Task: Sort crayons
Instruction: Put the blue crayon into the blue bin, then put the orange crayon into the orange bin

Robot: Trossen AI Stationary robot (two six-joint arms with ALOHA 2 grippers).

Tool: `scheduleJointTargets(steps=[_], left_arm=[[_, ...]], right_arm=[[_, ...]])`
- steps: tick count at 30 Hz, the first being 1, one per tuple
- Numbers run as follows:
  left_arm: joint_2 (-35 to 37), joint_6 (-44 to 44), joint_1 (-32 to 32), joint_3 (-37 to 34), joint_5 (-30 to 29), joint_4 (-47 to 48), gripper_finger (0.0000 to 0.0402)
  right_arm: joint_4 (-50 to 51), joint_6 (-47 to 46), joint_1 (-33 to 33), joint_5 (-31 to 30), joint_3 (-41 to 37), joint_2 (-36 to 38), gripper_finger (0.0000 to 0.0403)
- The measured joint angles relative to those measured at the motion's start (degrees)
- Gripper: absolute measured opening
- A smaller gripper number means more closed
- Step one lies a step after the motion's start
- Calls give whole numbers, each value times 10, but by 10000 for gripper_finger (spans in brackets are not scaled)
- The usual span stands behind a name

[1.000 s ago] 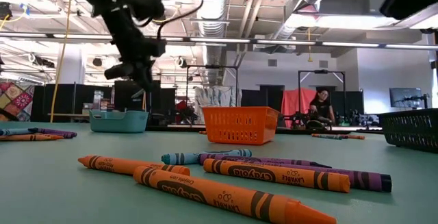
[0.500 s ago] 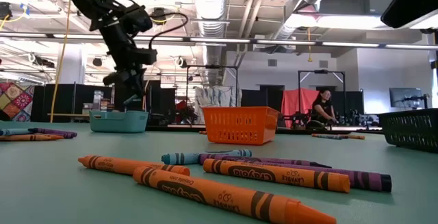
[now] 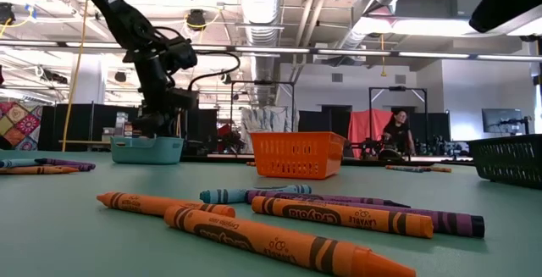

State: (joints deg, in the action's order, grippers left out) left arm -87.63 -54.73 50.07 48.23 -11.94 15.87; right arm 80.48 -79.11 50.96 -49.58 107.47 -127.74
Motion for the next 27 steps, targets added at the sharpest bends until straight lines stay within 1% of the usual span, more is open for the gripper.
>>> scheduleJointTargets(steps=[3, 7, 11, 14, 16, 18, 21, 24, 27], left_arm=[[-1, 13, 0, 0, -5, -2, 47], [-1, 31, 0, 0, -13, -4, 95], [7, 42, -4, 0, -36, -5, 134], [31, 56, -10, 0, -63, -17, 149], [59, 69, -17, 0, -69, -28, 152], [94, 88, -27, 0, -68, -34, 152], [153, 124, -50, 0, -56, -40, 153], [213, 177, -81, 0, -16, -36, 153], [267, 245, -121, 0, 53, -22, 153]], right_arm=[[1, 0, 0, 0, 0, 0, 195], [5, 0, 0, 0, 0, 0, 195], [4, 0, 0, 0, 0, 0, 195], [-2, 1, -1, 0, 0, 0, 195], [-17, 16, -3, 0, 0, 0, 195], [-46, 48, -6, 0, 0, 0, 195], [-116, 130, -19, -1, 0, 0, 195], [-191, 235, -36, -1, 0, 0, 195], [-238, 333, -57, 0, 0, 0, 195]])
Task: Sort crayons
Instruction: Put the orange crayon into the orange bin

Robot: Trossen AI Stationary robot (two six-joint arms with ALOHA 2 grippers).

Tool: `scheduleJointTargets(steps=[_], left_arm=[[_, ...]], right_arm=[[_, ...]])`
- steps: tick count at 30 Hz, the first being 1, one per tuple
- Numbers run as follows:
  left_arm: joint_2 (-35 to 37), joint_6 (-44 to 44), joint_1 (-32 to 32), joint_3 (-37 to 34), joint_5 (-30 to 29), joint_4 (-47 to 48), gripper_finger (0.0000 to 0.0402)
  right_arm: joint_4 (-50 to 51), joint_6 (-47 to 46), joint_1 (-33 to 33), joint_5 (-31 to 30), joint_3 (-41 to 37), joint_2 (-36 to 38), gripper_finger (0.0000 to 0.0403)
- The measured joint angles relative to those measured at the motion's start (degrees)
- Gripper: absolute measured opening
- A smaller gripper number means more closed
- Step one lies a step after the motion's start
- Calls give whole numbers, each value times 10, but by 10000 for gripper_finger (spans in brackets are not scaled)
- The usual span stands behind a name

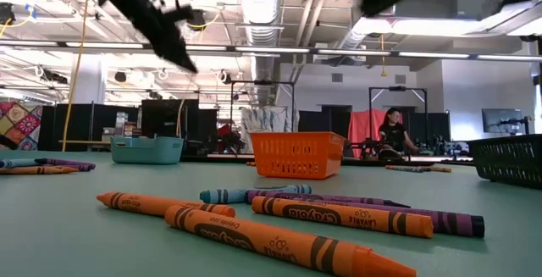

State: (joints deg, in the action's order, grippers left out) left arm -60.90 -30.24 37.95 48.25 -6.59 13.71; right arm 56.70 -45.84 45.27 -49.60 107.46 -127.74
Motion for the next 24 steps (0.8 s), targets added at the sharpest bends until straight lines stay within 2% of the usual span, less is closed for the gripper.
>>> scheduleJointTargets(steps=[2, 5, 9, 12, 16, 24], left_arm=[[28, 48, -32, 0, 57, 10, 153], [55, 108, -90, 0, 126, 33, 153], [66, 146, -200, 0, 146, 85, 153], [65, 163, -293, -1, 112, 115, 153], [64, 195, -414, -20, 51, 106, 153], [64, 255, -600, -81, -68, 31, 153]], right_arm=[[-10, 60, -17, 10, 0, 0, 195], [0, 148, -45, 56, 0, 0, 195], [-1, 257, -87, 150, 0, 0, 194], [-3, 315, -117, 213, 0, 0, 186], [-12, 388, -149, 269, 0, 0, 169], [-36, 456, -205, 373, 0, 0, 138]])
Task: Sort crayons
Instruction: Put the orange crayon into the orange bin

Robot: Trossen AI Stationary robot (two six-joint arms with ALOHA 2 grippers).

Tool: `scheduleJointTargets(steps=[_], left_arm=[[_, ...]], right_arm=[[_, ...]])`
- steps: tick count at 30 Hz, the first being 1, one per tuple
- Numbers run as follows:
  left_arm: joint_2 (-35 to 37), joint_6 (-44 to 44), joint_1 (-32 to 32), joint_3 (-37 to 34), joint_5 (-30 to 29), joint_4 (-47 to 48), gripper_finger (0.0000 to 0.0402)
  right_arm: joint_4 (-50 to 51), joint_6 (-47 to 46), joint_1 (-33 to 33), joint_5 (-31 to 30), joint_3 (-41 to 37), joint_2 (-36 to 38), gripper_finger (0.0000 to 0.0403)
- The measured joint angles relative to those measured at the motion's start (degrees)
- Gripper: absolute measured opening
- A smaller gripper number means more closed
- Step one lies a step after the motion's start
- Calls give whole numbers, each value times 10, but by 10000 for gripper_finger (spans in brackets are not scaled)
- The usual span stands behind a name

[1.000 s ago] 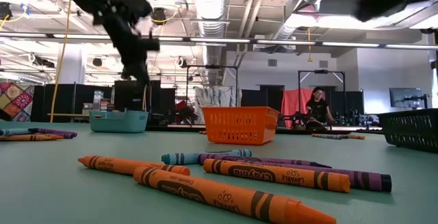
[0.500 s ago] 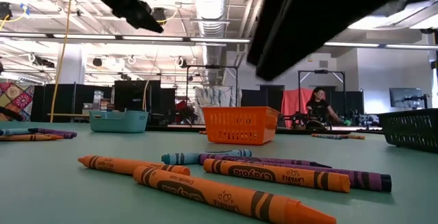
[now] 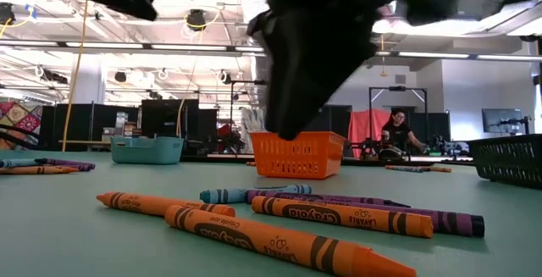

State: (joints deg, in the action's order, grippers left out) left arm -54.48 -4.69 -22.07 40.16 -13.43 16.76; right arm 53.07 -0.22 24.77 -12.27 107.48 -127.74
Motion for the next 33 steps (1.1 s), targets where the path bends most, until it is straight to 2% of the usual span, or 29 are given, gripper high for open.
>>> scheduleJointTargets(steps=[6, 17, 21, 26, 33], left_arm=[[0, 52, -75, -79, -30, -96, 153], [0, 95, -153, -199, -61, -308, 153], [-4, 95, -173, -208, -68, -323, 153], [-53, 92, -192, -209, -68, -353, 153], [-191, 69, -194, -205, -49, -465, 153]], right_arm=[[-27, 42, -17, 36, 0, 0, 129], [-27, 47, -38, 97, -2, -12, 129], [-110, 19, -30, 103, -2, -6, 129], [-189, -25, -1, 96, 5, -7, 129], [-205, -149, 23, 17, 4, -9, 129]])
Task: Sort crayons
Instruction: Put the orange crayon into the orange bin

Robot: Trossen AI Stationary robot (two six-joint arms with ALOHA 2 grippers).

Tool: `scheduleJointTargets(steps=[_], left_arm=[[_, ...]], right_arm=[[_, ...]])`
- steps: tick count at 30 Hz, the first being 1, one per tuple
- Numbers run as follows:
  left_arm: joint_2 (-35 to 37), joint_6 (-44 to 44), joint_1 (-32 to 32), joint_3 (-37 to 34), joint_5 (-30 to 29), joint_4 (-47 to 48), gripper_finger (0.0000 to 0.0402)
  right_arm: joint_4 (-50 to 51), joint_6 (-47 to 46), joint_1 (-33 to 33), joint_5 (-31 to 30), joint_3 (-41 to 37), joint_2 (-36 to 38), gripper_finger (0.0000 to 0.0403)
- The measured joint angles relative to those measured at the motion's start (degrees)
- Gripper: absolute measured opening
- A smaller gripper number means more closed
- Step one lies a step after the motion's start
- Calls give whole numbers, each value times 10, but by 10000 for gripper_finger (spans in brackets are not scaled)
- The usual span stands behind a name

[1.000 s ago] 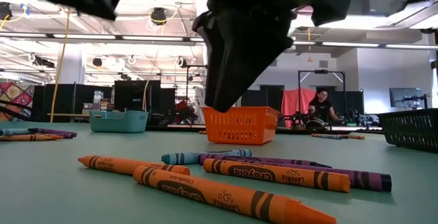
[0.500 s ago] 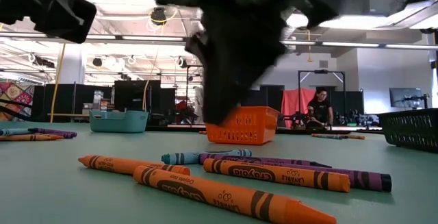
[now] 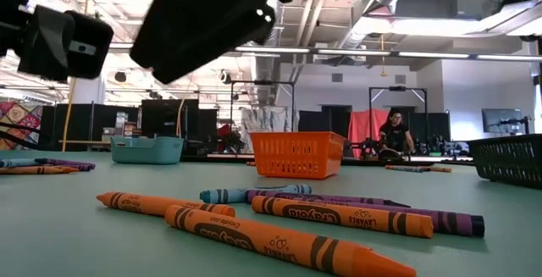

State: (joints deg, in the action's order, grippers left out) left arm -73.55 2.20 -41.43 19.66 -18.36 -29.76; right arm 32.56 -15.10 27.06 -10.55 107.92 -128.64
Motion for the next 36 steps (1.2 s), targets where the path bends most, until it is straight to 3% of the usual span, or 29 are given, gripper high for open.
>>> scheduleJointTargets(steps=[5, 15, 25, 31, 36], left_arm=[[-113, -42, 9, 60, 6, -43, 153], [-275, -75, 76, 205, 95, 23, 153], [-307, -61, 125, 258, 165, 97, 147], [-311, -55, 134, 257, 205, 112, 99], [-314, -51, 133, 258, 198, 124, 65]], right_arm=[[30, -51, 32, -29, 0, 0, 129], [114, -188, 101, -67, 0, 0, 129], [169, -259, 152, -129, 0, 0, 129], [190, -270, 164, -141, 0, 0, 129], [202, -271, 165, -151, 0, 0, 129]])
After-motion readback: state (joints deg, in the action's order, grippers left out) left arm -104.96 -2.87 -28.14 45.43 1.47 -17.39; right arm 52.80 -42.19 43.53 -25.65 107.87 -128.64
